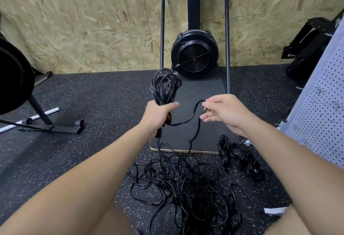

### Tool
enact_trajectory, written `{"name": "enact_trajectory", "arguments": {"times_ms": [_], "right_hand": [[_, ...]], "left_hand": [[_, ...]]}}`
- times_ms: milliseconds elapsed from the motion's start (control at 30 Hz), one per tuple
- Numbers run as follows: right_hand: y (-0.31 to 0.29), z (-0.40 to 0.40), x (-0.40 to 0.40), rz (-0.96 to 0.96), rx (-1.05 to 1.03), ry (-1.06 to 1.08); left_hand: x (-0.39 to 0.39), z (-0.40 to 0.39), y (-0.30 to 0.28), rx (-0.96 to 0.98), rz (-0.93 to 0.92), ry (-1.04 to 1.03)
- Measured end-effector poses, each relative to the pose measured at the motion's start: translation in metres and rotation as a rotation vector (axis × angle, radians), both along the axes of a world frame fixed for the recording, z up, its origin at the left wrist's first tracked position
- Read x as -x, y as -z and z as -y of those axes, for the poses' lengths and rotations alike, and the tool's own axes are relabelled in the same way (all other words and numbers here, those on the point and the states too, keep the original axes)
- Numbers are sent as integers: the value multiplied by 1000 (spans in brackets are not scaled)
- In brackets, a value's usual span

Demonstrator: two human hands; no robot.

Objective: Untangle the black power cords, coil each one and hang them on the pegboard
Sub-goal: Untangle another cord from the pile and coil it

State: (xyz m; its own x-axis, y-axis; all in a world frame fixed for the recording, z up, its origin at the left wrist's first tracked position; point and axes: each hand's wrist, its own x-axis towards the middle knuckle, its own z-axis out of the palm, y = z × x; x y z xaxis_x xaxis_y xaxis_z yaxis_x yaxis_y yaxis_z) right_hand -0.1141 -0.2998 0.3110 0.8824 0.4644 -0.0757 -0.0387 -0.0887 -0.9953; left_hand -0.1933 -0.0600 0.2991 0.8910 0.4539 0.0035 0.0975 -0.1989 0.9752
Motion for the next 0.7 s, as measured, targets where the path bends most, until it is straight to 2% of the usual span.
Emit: {"name": "enact_trajectory", "arguments": {"times_ms": [100, 200, 300, 400, 567, 633, 700], "right_hand": [[-5, -12, 6, -152, -243, 72], [-6, -14, 5, -149, -276, 94], [-6, -9, 5, -57, -168, 73], [-1, -5, 8, 62, 50, 51], [20, -9, 18, 176, 389, -310], [25, -13, 22, 133, 287, -415], [26, -16, 25, 75, 157, -429]], "left_hand": [[7, 34, 4, 120, -25, 253], [8, 54, 9, 208, -8, 358], [9, 61, 7, 185, 32, 310], [6, 56, 1, 139, 59, 191], [-1, 45, -4, 329, 78, 148], [-3, 43, -4, 388, 108, 124], [-6, 41, -6, 446, 140, 94]]}}
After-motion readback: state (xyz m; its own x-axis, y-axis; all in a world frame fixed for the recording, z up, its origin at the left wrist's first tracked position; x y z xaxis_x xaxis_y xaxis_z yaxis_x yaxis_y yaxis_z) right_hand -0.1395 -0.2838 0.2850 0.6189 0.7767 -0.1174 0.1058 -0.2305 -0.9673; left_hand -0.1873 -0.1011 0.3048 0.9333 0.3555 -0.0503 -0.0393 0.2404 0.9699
